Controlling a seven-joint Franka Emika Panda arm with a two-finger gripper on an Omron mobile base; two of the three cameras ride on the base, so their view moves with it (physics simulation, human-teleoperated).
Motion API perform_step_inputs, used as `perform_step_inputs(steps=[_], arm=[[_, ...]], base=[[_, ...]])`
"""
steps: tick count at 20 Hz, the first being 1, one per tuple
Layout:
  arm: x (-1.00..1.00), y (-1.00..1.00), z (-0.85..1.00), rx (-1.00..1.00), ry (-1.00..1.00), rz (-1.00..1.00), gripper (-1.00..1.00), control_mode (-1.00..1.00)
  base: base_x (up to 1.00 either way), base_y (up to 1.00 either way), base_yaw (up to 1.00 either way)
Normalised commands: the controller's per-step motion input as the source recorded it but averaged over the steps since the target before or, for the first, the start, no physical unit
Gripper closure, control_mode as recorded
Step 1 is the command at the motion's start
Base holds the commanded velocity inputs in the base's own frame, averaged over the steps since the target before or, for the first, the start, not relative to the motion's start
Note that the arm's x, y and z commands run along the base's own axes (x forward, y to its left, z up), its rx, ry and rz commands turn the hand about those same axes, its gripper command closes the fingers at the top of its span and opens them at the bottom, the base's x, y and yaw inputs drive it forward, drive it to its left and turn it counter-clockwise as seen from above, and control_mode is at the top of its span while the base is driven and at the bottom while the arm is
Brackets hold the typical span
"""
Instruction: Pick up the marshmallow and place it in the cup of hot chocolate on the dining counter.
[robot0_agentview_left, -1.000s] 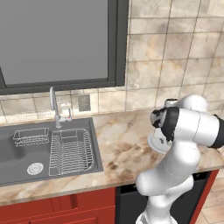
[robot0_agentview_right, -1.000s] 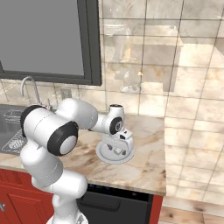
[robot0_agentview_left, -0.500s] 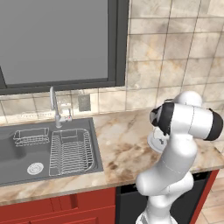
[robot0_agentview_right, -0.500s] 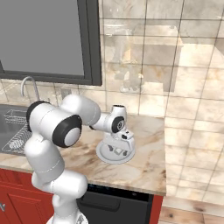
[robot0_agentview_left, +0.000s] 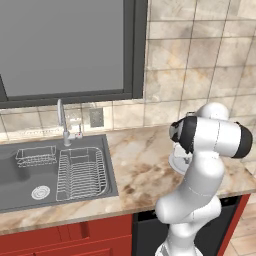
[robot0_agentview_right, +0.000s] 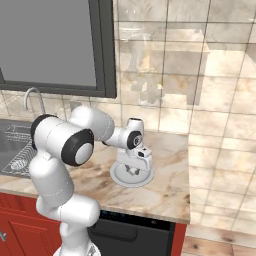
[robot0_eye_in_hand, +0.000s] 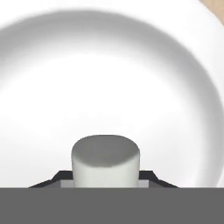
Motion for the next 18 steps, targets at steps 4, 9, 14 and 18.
perform_step_inputs(steps=[4, 9, 14, 18], arm=[[-0.01, 0.00, 0.00, 0.00, 0.00, 0.00, 1.00, -1.00], [-0.20, 0.04, 0.06, 0.02, 0.00, 0.10, 1.00, -1.00], [-0.34, 0.01, 0.74, 0.10, -0.02, 0.28, 1.00, -1.00], [-0.16, 0.00, 1.00, 0.14, -0.02, 0.24, 1.00, -1.00]], base=[[0.00, 0.00, 0.00], [0.00, 0.00, 0.00], [0.00, 0.00, 0.00], [0.00, 0.00, 0.00]])
